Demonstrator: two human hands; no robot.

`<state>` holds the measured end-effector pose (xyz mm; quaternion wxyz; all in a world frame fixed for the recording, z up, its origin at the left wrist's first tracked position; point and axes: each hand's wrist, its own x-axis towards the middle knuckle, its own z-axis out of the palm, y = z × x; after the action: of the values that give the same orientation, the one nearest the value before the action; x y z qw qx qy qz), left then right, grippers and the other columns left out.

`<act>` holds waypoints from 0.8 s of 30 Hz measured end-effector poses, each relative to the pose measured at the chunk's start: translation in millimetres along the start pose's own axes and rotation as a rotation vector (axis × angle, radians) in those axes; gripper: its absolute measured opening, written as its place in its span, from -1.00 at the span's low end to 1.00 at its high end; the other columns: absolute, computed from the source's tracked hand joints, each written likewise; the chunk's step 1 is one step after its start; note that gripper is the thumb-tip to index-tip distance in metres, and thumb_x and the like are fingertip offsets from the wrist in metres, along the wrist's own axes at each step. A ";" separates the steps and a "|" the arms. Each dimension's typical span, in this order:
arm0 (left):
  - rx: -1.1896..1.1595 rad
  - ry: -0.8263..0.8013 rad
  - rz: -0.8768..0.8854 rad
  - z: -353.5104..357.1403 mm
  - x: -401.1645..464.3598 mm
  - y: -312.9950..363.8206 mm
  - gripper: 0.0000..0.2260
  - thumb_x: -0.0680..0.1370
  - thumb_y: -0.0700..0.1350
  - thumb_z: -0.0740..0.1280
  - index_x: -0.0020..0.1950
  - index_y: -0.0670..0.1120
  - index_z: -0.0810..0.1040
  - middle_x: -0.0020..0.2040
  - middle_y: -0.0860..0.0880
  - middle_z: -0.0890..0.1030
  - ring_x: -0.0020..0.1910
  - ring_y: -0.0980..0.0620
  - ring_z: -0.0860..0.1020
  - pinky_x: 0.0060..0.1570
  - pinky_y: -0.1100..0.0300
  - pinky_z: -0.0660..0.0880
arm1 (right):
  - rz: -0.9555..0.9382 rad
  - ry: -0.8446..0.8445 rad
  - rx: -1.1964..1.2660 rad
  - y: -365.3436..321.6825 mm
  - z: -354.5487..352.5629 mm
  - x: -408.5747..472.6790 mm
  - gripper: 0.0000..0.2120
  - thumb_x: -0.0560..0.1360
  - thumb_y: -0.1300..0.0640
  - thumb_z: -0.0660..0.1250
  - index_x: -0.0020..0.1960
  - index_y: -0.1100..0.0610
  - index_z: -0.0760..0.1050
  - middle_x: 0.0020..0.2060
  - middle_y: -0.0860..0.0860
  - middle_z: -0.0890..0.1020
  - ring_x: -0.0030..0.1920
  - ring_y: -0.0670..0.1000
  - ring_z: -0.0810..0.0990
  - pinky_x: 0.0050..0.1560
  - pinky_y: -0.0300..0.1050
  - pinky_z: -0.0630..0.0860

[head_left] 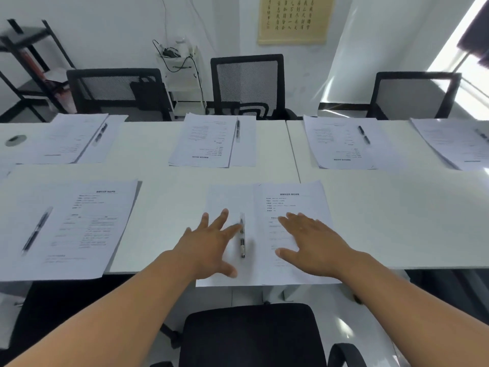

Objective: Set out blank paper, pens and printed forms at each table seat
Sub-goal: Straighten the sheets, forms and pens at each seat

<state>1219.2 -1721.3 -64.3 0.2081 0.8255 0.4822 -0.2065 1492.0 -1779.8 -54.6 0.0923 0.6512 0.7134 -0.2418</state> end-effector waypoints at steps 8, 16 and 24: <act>0.011 0.151 -0.060 -34.9 -97.8 32.7 -0.06 0.57 0.43 0.38 0.78 0.21 -0.07 0.79 0.04 -0.26 0.75 -0.32 -0.26 0.63 -0.52 -0.07 | -0.022 0.138 -0.048 -53.5 -32.5 -81.5 -0.29 0.72 -0.33 0.10 0.77 -0.10 0.03 0.76 -0.10 0.10 0.74 -0.04 0.07 0.68 -0.07 0.08; -0.107 0.346 -0.193 -73.2 -230.4 48.8 -0.12 0.63 0.33 0.37 0.78 0.23 -0.09 0.79 0.11 -0.26 0.76 -0.23 -0.29 0.64 -0.45 0.04 | -0.132 0.300 -0.061 -130.8 -106.7 -174.0 -0.27 0.71 -0.35 0.10 0.77 -0.17 -0.07 0.77 -0.12 -0.05 0.76 -0.02 -0.11 0.72 -0.01 -0.06; -0.008 0.454 -0.237 -86.1 -362.6 114.0 -0.09 0.63 0.30 0.41 0.77 0.21 -0.13 0.79 0.08 -0.27 0.76 -0.26 -0.24 0.62 -0.40 0.22 | -0.175 0.373 -0.075 -155.6 -130.1 -296.0 -0.22 0.67 -0.41 0.10 0.76 -0.23 -0.17 0.77 -0.15 -0.10 0.76 -0.03 -0.09 0.72 0.01 0.01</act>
<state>1168.9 -1983.3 219.8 0.0721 0.7877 0.6108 -0.0369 1404.2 -1986.5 225.2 -0.0386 0.6165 0.7804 -0.0974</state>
